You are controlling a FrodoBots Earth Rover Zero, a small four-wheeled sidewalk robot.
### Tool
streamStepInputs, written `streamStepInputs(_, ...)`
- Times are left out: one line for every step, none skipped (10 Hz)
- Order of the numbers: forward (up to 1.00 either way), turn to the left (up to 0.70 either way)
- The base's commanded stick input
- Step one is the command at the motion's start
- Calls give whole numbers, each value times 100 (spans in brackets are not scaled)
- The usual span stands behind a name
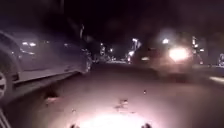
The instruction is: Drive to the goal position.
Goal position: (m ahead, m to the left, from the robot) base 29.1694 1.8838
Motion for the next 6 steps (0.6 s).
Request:
streamStepInputs(85,0)
streamStepInputs(85,0)
streamStepInputs(85,0)
streamStepInputs(85,-3)
streamStepInputs(85,-25)
streamStepInputs(85,-34)
